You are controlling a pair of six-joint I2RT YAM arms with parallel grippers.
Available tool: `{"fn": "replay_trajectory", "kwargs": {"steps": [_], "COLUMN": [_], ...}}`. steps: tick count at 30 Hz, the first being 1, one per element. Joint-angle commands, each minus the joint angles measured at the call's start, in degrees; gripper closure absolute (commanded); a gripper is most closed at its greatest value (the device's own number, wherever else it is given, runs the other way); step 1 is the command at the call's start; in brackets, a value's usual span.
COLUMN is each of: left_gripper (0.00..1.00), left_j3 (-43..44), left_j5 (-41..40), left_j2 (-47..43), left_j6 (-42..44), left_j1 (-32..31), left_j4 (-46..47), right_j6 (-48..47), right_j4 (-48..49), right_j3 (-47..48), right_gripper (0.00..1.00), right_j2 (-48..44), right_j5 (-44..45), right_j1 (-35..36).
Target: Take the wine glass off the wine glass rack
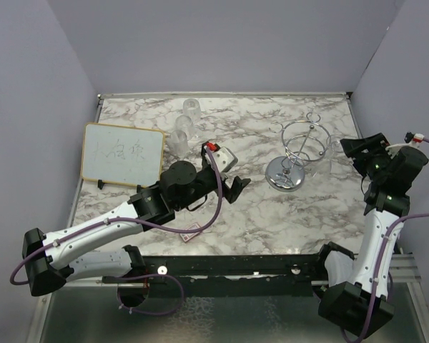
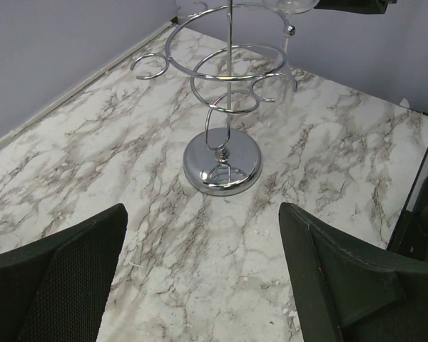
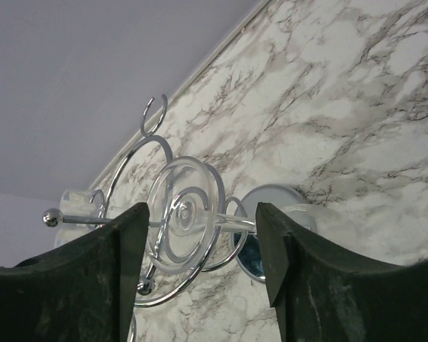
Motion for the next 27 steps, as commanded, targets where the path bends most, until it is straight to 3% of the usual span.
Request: {"fn": "replay_trajectory", "kwargs": {"steps": [1, 7, 23, 27], "left_gripper": [0.11, 0.11, 0.11, 0.11], "left_j3": [0.4, 0.4, 0.3, 0.4], "left_j5": [0.1, 0.6, 1.3, 1.3], "left_j2": [-0.4, 0.0, 0.2, -0.1], "left_j6": [0.1, -0.1, 0.0, -0.1], "left_j1": [0.7, 1.4, 1.6, 1.6], "left_j4": [0.9, 1.0, 0.9, 0.9], "right_j6": [0.8, 0.7, 1.0, 1.4], "right_j4": [-1.2, -1.1, -1.4, -1.6], "right_j3": [0.6, 0.1, 0.7, 0.9], "right_gripper": [0.43, 0.54, 0.69, 0.79], "right_j2": [-0.9, -0.6, 0.1, 0.0], "right_j5": [-3.4, -4.6, -4.1, -3.4], "right_j1": [-0.3, -0.3, -0.3, -0.2]}}
